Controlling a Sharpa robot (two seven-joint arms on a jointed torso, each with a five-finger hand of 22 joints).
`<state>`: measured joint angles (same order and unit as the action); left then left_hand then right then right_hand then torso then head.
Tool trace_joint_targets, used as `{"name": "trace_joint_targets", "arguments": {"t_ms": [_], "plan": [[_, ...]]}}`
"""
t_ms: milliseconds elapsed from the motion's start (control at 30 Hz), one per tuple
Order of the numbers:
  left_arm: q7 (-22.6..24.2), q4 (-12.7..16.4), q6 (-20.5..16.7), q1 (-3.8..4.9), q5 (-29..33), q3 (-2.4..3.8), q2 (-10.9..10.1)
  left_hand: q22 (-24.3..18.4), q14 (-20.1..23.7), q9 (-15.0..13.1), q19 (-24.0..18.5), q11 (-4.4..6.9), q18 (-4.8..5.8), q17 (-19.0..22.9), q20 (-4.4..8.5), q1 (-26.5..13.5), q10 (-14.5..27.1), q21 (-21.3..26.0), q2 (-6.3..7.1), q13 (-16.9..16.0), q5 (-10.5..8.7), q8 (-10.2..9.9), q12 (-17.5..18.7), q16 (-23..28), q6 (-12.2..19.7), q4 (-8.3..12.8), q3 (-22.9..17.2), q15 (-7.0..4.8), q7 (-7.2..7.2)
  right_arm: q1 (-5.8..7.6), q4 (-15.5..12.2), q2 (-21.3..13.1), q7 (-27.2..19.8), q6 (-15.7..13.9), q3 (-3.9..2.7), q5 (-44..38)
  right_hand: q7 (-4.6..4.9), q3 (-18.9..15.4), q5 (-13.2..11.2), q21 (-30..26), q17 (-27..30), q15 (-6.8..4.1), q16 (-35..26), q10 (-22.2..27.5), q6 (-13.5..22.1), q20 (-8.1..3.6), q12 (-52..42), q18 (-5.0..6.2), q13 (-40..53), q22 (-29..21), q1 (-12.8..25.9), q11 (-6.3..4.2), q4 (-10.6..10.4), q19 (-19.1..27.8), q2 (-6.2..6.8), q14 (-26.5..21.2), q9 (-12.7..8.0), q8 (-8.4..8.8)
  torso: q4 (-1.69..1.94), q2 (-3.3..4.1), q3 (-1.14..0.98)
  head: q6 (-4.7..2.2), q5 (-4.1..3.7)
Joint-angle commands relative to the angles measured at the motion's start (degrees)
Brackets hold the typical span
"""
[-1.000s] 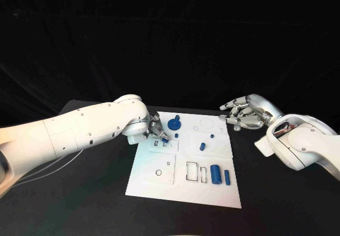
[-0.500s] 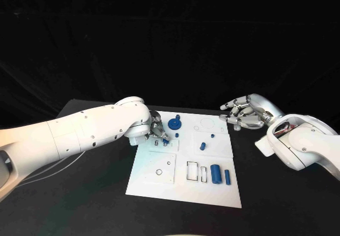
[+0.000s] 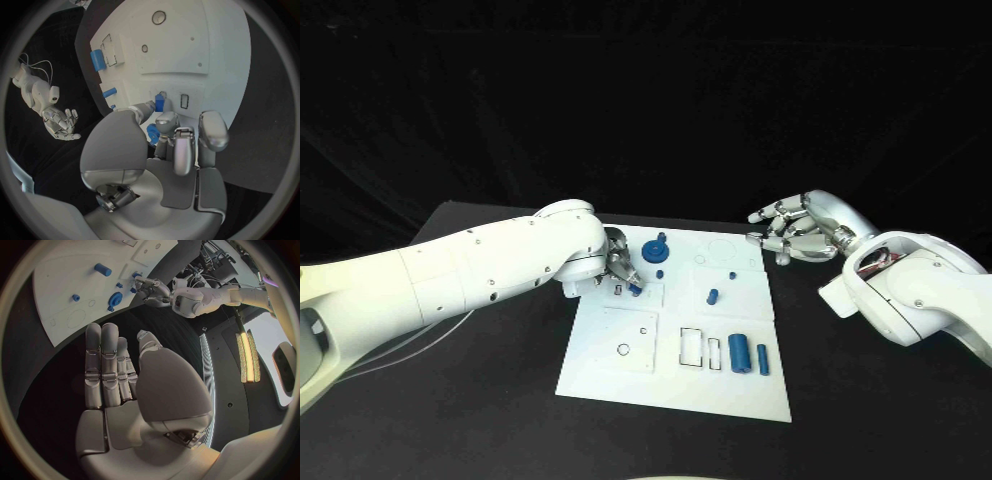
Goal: Assemble the parts on the task board
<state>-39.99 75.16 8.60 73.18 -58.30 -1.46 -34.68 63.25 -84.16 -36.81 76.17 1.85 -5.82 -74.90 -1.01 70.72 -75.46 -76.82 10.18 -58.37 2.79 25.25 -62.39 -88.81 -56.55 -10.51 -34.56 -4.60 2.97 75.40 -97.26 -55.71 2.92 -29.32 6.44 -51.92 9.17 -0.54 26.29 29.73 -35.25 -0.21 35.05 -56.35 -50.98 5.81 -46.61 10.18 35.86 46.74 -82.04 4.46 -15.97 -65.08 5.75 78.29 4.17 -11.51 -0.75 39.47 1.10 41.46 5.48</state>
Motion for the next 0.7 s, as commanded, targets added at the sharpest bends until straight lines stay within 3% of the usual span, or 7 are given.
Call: {"name": "trace_joint_targets", "arguments": {"t_ms": [33, 700], "plan": [[-1.7, 0.2, 1.6, -0.04, -0.5, 0.04, 0.0, 0.0, -5.4, -0.1, 0.5, 0.00, 0.41, -13.7, 0.07, -0.2, -0.2, -0.3, -0.48, 0.1, 0.20, 0.2, -0.1, -0.3, -0.8, 3.1, -3.4, -0.41, -0.79, -0.05, 0.0, 0.0, -0.3, 0.8, 0.00, -0.4, 0.13, 0.2, 0.2, -0.3, -0.1, 0.22, -0.2, 0.4, 0.0, 0.28, 0.2, 0.24, 0.0, -0.1, 0.1, -0.07, 0.0, -0.2, 0.17, -0.2, -0.1, -0.31, 0.03, -0.02, 0.03, 0.03, 0.04], [-1.9, 0.3, 2.4, -0.11, -0.5, 0.04, -0.3, 0.0, -5.4, -0.3, 0.5, 0.05, 0.42, -13.7, 0.09, -0.3, -0.2, -0.3, -0.31, 0.1, 0.20, 0.3, 0.0, -0.3, -0.9, 3.5, -3.7, -0.46, -0.84, -0.07, 0.1, 0.1, -0.1, 1.4, 0.01, -0.4, 0.18, 0.1, 0.2, -0.6, -0.1, 0.28, -0.5, 0.5, 0.1, 0.33, 0.3, 0.24, -0.3, -0.2, 0.4, 0.00, -0.2, -0.2, 0.16, -0.3, -0.1, -0.35, 0.00, -0.01, -0.01, 0.23, 0.24]]}}
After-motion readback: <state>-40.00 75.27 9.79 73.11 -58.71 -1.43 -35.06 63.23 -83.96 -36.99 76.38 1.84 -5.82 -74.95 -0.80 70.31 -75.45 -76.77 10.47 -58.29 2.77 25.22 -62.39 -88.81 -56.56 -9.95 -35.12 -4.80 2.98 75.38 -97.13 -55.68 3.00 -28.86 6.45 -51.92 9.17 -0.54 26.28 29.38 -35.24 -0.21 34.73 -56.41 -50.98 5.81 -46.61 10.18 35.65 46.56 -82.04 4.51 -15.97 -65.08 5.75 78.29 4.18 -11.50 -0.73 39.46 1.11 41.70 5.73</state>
